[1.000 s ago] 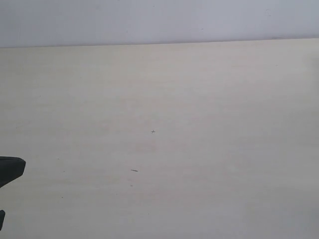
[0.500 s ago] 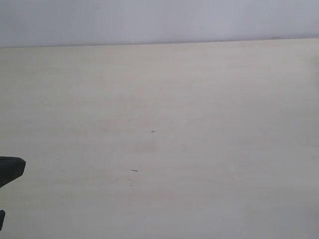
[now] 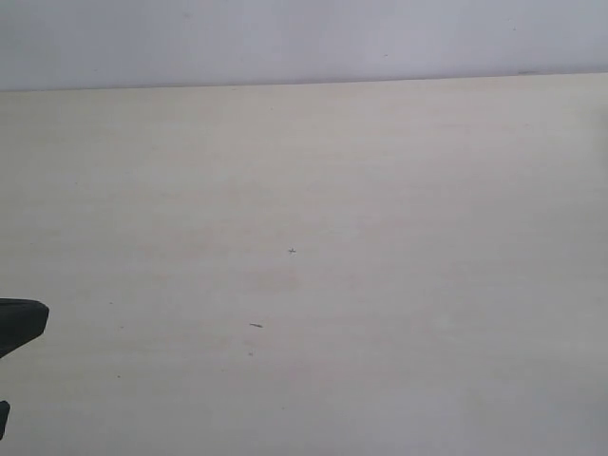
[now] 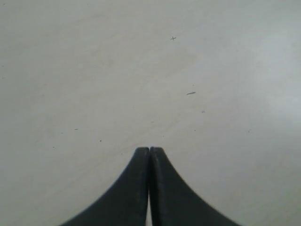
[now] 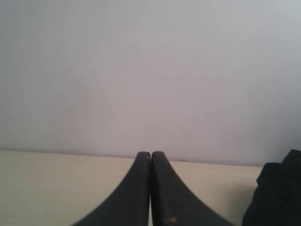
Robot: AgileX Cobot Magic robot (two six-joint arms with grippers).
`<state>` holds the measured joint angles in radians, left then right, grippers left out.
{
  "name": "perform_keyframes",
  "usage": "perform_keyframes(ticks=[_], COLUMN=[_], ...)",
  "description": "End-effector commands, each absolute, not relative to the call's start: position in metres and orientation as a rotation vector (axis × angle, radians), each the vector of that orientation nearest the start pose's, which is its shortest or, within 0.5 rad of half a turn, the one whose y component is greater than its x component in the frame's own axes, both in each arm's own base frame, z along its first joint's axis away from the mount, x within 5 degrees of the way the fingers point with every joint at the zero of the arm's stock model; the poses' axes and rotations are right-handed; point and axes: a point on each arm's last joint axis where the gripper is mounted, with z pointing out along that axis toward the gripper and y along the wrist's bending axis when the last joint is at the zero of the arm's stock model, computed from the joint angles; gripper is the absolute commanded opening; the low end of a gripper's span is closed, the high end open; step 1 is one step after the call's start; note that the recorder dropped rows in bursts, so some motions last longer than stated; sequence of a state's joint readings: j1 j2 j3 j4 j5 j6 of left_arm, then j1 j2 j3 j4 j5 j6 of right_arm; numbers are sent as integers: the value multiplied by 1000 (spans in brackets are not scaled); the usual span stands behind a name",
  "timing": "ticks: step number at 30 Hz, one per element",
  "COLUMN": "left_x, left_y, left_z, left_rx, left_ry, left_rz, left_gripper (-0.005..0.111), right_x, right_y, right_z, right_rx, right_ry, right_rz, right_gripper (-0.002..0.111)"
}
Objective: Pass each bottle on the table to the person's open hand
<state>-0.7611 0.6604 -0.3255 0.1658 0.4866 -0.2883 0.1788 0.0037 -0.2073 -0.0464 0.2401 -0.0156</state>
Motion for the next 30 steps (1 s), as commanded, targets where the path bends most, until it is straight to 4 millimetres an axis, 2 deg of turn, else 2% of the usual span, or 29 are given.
perform_keyframes(ticks=[1,10,20,30], left_x=[88,88,88,88], left_y=[-75,-75,-75,-75], left_z=[226,226,226,226], left_rx=[675,675,675,675], left_ry=[2217,2217,2217,2217], left_rz=[-376,-376,-376,-376], left_gripper=[3,3,3,3], right_x=[50,56,56,55], right_y=[5,6,6,5], right_z=[236,203,199,190], right_rx=[-150,-155,-157,-162], right_ry=[1529,1604,1631,1730], right_rz=[27,26,24,19], right_gripper=[0,0,0,0])
